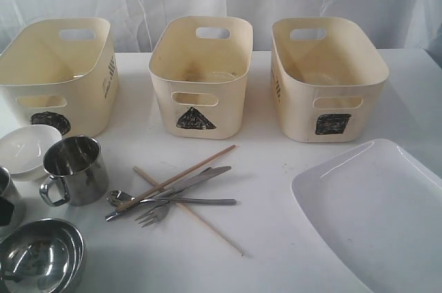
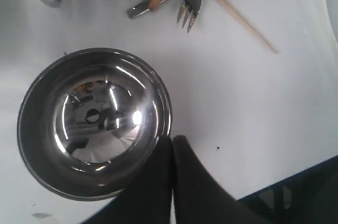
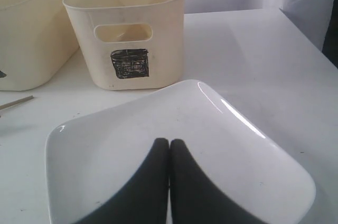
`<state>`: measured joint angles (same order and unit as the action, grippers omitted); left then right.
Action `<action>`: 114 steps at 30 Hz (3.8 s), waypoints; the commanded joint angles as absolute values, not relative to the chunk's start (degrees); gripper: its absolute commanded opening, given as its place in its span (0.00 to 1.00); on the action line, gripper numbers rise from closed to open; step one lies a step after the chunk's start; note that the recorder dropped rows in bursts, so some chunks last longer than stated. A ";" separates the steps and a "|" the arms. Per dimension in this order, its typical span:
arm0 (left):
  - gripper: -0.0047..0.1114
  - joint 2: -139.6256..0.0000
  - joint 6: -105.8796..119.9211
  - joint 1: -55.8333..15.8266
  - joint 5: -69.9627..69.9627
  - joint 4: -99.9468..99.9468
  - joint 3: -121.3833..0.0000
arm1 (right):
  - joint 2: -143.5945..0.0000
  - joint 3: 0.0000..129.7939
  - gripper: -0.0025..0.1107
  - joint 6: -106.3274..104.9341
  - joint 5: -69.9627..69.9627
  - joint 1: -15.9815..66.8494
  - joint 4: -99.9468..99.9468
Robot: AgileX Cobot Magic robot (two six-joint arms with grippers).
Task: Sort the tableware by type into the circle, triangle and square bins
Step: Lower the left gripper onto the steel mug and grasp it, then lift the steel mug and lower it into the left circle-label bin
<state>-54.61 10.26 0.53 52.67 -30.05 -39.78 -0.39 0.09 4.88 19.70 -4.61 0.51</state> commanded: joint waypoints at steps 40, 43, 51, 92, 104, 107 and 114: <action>0.64 -73.38 25.93 0.56 33.15 -43.02 -39.99 | 0.00 0.00 0.02 5.03 19.52 -4.54 0.41; 0.64 -73.38 26.03 0.56 36.20 -41.43 -39.99 | 0.00 0.00 0.02 5.03 19.52 -4.54 0.41; 0.64 -73.49 31.70 0.43 25.14 -41.53 -39.99 | 0.00 0.00 0.02 5.03 19.52 -4.54 0.41; 0.33 -89.06 42.45 -5.45 10.69 -47.45 -44.79 | 0.00 0.00 0.02 5.03 19.52 -4.54 0.41; 0.04 -86.73 42.45 -5.45 11.21 -46.12 -44.79 | 0.00 0.00 0.02 5.03 19.52 -4.54 0.41; 0.04 -83.36 42.45 -5.45 12.13 -46.12 -44.79 | 0.00 0.00 0.02 5.03 19.52 -4.54 0.41; 0.04 -70.90 42.45 -5.45 20.76 -46.12 -44.79 | 0.00 0.00 0.02 5.03 19.52 -4.54 0.41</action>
